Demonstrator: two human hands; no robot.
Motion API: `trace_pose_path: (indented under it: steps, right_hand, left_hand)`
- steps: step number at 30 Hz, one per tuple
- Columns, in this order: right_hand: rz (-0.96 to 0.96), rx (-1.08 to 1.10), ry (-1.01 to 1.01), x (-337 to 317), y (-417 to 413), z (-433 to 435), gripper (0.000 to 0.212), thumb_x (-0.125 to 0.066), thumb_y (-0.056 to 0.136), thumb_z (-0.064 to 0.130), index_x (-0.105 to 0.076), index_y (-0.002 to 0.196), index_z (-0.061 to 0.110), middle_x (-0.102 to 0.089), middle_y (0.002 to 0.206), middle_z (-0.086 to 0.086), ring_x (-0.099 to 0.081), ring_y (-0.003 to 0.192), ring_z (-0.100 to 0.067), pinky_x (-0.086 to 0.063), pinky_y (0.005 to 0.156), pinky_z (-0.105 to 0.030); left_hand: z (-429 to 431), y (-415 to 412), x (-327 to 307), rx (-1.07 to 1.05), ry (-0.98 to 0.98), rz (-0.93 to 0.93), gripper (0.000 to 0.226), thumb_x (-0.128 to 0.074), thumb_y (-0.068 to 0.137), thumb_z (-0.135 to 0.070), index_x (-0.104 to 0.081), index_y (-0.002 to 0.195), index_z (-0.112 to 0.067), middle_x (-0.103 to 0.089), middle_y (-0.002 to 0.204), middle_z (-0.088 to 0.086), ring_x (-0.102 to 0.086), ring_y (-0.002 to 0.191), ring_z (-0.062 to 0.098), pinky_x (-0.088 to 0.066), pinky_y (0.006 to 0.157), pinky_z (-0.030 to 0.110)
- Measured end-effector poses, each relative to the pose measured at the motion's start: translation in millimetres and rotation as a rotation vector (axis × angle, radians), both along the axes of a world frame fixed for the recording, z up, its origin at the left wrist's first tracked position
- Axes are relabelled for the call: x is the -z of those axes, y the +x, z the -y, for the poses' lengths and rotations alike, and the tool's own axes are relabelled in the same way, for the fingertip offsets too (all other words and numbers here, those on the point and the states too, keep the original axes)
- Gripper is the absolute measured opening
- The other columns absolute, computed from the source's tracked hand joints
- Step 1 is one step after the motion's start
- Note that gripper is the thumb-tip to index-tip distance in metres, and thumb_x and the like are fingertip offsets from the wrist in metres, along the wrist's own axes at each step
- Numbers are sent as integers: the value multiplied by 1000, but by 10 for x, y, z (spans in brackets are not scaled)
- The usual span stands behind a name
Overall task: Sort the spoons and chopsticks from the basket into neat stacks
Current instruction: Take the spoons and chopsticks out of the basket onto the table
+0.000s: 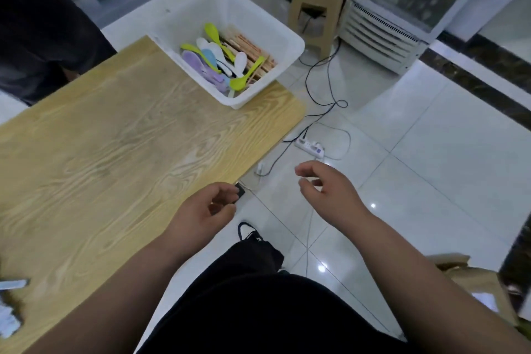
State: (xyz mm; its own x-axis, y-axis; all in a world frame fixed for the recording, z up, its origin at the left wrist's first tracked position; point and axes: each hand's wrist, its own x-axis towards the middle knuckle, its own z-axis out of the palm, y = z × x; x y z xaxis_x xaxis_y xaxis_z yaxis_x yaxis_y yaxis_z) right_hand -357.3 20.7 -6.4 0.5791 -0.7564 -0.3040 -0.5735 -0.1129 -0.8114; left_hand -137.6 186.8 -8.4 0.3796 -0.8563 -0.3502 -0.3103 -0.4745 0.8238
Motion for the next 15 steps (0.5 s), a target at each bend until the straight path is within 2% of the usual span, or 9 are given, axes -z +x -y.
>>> trace_pose_path:
  steps: [4,9,15]
  right_hand:
    - [-4,15,-48,-72,167,477,21,-59,97,21,-64,113,35,-61,112,30,-53,109,14,-41,93,-11]
    - [-35,47,-36,-40,224,871,23,-60,96,20,-63,112,37,-64,116,22,-58,110,6,-47,98,-21]
    - [-55,-58,23,72,395,1453,23,-60,96,21,-66,115,33,-64,114,24,-56,107,11,-48,96,-20]
  left_hand:
    - [622,140,16,43,-38,-25,27,-67,92,-15,-65,106,-38,-70,100,-23,-65,96,-4,-46,79,7]
    - [1435,382,-83,60,-107,-25,25,-67,92,-11,-66,106,-31,-71,100,-13,-65,96,-1,-45,78,6]
    - [2142,654,-151,-88,-122,-42,25,-66,94,-15,-65,107,-35,-71,102,-14,-66,92,-2,-47,75,8]
